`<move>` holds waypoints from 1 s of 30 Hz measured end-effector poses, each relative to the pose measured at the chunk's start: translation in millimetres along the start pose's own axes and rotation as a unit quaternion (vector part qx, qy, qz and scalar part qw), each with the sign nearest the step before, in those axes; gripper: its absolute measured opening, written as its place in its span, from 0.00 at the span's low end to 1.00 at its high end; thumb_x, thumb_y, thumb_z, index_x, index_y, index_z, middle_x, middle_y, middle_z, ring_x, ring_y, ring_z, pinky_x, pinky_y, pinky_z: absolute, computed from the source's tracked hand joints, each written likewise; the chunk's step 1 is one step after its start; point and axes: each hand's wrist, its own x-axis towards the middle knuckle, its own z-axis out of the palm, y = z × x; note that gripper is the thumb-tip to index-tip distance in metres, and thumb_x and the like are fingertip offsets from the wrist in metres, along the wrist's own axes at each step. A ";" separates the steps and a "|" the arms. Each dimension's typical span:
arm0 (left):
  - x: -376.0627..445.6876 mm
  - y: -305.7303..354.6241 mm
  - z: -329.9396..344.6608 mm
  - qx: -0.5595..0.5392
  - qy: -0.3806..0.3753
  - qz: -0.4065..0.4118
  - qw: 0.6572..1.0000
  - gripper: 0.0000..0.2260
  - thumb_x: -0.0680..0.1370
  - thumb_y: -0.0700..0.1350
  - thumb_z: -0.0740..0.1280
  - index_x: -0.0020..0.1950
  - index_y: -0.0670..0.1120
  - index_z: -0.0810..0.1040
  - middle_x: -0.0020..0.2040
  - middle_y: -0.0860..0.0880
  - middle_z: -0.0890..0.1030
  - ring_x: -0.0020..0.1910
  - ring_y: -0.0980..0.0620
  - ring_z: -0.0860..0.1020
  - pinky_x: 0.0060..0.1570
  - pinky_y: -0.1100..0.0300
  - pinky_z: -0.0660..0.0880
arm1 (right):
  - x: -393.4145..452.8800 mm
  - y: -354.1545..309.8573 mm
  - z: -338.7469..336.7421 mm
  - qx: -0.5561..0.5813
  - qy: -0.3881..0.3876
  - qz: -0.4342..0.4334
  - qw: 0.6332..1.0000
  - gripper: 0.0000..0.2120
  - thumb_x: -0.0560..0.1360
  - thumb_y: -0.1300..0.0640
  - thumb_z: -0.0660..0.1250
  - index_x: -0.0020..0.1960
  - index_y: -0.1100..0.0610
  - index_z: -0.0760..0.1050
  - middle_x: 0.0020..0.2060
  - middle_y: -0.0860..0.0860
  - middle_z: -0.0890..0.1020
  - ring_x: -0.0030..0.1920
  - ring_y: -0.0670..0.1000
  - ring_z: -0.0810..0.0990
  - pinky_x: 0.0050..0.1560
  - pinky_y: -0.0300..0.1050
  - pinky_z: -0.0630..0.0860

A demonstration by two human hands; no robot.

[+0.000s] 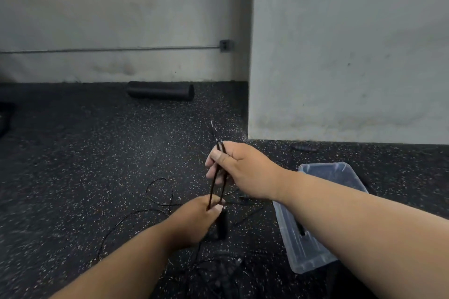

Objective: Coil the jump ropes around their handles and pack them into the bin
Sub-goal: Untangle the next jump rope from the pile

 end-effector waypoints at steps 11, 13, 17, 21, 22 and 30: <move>-15.0 51.6 -56.2 -0.404 0.157 0.017 0.901 0.21 0.89 0.54 0.51 0.61 0.43 0.80 0.48 0.41 0.88 0.49 0.42 0.87 0.48 0.49 0.83 | -5.1 11.7 -22.5 -0.115 0.009 0.055 0.992 0.17 0.89 0.47 0.50 0.64 0.47 0.77 0.44 0.46 0.80 0.35 0.44 0.73 0.39 0.38 0.70; -17.6 62.3 -71.7 -0.520 0.156 0.045 0.838 0.22 0.89 0.55 0.51 0.63 0.42 0.79 0.50 0.39 0.87 0.50 0.42 0.86 0.46 0.51 0.84 | -9.3 13.4 -15.0 -0.066 -0.057 0.082 0.993 0.14 0.88 0.51 0.54 0.64 0.48 0.77 0.38 0.36 0.79 0.36 0.36 0.74 0.39 0.32 0.65; -19.5 73.9 -89.4 -0.667 0.149 0.075 0.726 0.21 0.88 0.56 0.52 0.61 0.45 0.79 0.51 0.41 0.86 0.52 0.43 0.87 0.44 0.53 0.86 | -16.1 17.0 -0.3 -0.043 -0.148 0.097 0.983 0.11 0.86 0.54 0.60 0.58 0.47 0.82 0.34 0.31 0.80 0.35 0.32 0.76 0.40 0.32 0.67; -22.7 66.0 -93.1 -0.651 0.158 0.103 0.735 0.21 0.85 0.59 0.57 0.67 0.46 0.78 0.59 0.42 0.85 0.62 0.43 0.84 0.59 0.47 0.81 | -17.6 14.1 -7.4 -0.081 -0.071 0.076 0.991 0.17 0.88 0.49 0.57 0.53 0.58 0.81 0.35 0.47 0.78 0.29 0.39 0.71 0.35 0.36 0.69; -23.8 60.3 -87.5 -0.617 0.154 0.092 0.766 0.23 0.84 0.60 0.60 0.69 0.46 0.78 0.61 0.42 0.85 0.64 0.44 0.83 0.63 0.45 0.79 | -19.3 9.9 -11.8 -0.084 -0.048 0.061 0.993 0.17 0.88 0.50 0.55 0.55 0.59 0.80 0.36 0.49 0.78 0.28 0.39 0.70 0.33 0.35 0.68; -25.0 28.2 4.0 -0.315 0.030 0.003 0.949 0.24 0.77 0.70 0.64 0.68 0.60 0.77 0.69 0.56 0.79 0.66 0.62 0.76 0.64 0.57 0.73 | -22.7 -29.5 -31.4 0.024 0.068 -0.037 0.997 0.16 0.88 0.49 0.56 0.52 0.55 0.79 0.36 0.48 0.80 0.27 0.43 0.69 0.30 0.38 0.66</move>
